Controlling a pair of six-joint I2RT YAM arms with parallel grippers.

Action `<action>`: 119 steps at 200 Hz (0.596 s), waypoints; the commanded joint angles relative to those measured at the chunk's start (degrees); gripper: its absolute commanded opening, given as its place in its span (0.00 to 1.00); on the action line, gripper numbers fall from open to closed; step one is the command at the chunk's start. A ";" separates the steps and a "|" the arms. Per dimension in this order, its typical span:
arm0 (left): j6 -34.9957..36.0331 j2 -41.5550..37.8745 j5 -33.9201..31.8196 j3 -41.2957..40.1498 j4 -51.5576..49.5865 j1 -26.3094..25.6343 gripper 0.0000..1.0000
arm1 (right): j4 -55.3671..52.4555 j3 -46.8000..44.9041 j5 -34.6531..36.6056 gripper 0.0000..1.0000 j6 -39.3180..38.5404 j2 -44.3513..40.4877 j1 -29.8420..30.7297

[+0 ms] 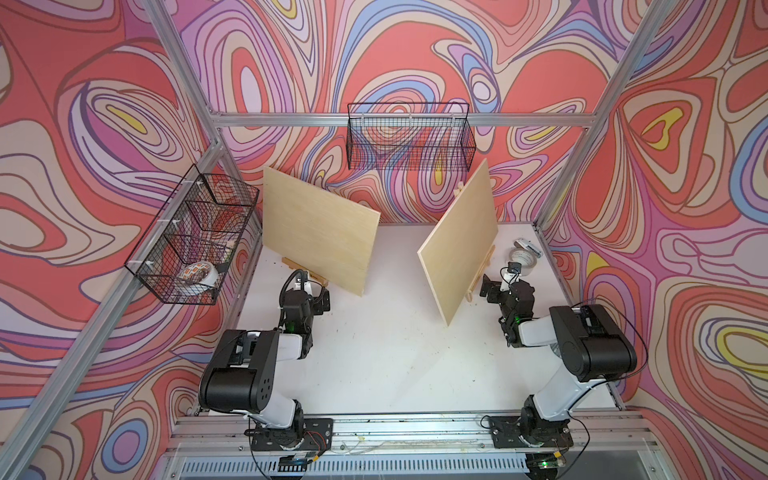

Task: Disassemble the easel
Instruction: Pick up the drawing board from the easel.

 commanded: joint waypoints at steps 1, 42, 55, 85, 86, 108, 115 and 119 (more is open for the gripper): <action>1.70 -1.27 -8.27 -5.20 11.25 -3.29 1.00 | 1.61 -2.85 1.36 0.98 0.27 -4.90 -0.14; 10.41 -3.93 -26.57 -8.89 23.43 -12.72 1.00 | -5.95 -4.42 1.01 0.98 1.92 -17.70 -0.23; 12.21 -9.64 -25.81 -8.05 18.74 -13.85 1.00 | -8.86 -3.82 -0.46 0.98 3.30 -21.13 -0.14; 13.67 -23.23 -26.24 -5.43 9.93 -16.67 1.00 | -18.45 -0.70 -2.84 0.98 6.26 -28.02 -0.16; 13.55 -23.86 -26.48 -5.29 9.41 -16.78 1.00 | -18.83 -0.61 -2.83 0.98 6.34 -28.29 -0.13; 10.82 -34.51 -32.15 0.92 -2.33 -22.40 1.00 | -26.83 1.78 0.17 0.98 12.19 -33.02 -0.25; 9.59 -37.60 -30.89 3.10 -7.07 -24.52 1.00 | -29.43 2.54 2.37 0.98 15.25 -34.41 -0.21; 8.57 -39.15 -29.32 4.67 -10.63 -25.45 1.00 | -30.65 2.92 3.14 0.98 16.65 -35.09 -0.17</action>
